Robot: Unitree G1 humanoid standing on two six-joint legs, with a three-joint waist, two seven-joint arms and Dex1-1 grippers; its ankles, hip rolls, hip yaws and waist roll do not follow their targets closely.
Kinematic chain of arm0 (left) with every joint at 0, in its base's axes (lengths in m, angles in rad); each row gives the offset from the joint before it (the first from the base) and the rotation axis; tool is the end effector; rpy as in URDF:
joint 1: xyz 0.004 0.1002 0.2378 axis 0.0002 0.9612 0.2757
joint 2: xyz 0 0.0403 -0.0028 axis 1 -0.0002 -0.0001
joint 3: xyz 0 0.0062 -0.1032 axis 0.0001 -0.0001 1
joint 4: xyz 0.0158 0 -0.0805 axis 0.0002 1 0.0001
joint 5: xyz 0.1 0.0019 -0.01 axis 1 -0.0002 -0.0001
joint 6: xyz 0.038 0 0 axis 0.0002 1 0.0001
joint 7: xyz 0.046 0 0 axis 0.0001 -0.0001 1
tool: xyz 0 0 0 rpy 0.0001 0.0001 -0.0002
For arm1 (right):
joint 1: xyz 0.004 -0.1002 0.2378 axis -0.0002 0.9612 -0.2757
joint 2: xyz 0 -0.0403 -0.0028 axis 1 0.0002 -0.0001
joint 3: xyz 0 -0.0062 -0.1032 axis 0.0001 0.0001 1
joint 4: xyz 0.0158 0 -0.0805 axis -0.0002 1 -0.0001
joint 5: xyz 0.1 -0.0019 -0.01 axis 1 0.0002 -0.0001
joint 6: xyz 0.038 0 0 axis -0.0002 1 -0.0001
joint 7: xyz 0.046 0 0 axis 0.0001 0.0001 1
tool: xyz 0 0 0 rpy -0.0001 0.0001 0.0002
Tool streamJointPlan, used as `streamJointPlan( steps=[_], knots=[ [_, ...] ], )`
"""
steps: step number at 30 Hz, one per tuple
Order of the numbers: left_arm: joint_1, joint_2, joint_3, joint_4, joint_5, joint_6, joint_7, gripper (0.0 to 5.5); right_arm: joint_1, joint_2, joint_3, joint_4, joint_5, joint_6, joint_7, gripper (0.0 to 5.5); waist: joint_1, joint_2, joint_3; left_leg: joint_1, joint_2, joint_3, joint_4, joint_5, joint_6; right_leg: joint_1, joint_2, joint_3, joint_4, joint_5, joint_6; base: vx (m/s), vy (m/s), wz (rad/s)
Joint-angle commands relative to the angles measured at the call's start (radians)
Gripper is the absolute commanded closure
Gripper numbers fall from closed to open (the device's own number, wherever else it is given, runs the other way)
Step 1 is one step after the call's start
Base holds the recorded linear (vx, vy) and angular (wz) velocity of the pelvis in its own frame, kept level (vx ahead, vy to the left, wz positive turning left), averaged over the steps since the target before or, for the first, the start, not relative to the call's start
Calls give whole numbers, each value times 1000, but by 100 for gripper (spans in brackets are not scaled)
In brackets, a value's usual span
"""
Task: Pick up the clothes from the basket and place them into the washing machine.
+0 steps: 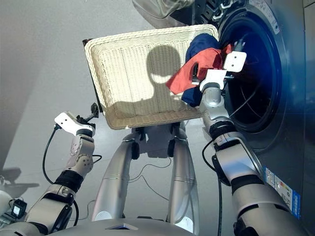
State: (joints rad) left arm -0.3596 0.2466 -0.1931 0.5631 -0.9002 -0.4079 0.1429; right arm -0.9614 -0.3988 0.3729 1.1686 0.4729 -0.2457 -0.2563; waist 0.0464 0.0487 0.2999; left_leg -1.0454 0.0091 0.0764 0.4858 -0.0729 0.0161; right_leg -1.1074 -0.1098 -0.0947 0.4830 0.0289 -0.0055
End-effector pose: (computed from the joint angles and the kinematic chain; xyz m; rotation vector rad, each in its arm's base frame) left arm 0.2649 0.1770 0.0372 -0.5645 -0.0832 0.2075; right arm 0.3515 -0.1975 0.1197 -0.1888 -0.0310 -0.2433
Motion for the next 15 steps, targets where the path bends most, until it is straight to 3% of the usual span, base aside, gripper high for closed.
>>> streamJointPlan(
  steps=[1,6,7,8,9,10,15],
  knots=[
    [-1,45,16,-73,53,-35,9,0,-36,-7,9,52,-32,7,4,0,42,39,-8,-27,28,-12,-26,1,-10,11,-9,-12,6,-5,49,0,0,0],
    [9,50,4,-115,66,-22,5,0,-75,6,-2,137,-26,40,23,0,58,51,1,-58,25,-17,1,-6,-5,-21,-8,-10,34,-13,47,0,0,0],
    [9,49,1,-118,65,-19,2,0,-85,8,-10,151,-14,46,31,52,61,55,2,-62,25,-15,4,-6,-4,-27,-9,-10,39,-15,47,0,0,0],
    [9,48,-2,-120,63,-16,1,0,-90,8,-16,158,-7,46,30,313,62,56,2,-65,25,-15,7,-7,-4,-30,-10,-10,41,-16,47,0,0,0],
    [10,50,-5,-124,63,-14,1,0,-97,11,-33,163,13,44,22,494,64,58,2,-67,25,-15,8,-7,-4,-33,-10,-9,43,-16,48,0,0,0],
    [10,49,-7,-129,63,-11,0,0,-100,15,-54,163,43,40,19,550,64,60,2,-69,24,-15,12,-7,-4,-36,-9,-7,48,-17,48,0,0,0],
    [14,45,-16,-119,67,-5,3,0,-83,39,-144,109,251,-16,23,550,55,60,-3,-57,28,-7,12,-14,-4,-34,-6,-2,48,-17,49,0,0,0]
  ],
)
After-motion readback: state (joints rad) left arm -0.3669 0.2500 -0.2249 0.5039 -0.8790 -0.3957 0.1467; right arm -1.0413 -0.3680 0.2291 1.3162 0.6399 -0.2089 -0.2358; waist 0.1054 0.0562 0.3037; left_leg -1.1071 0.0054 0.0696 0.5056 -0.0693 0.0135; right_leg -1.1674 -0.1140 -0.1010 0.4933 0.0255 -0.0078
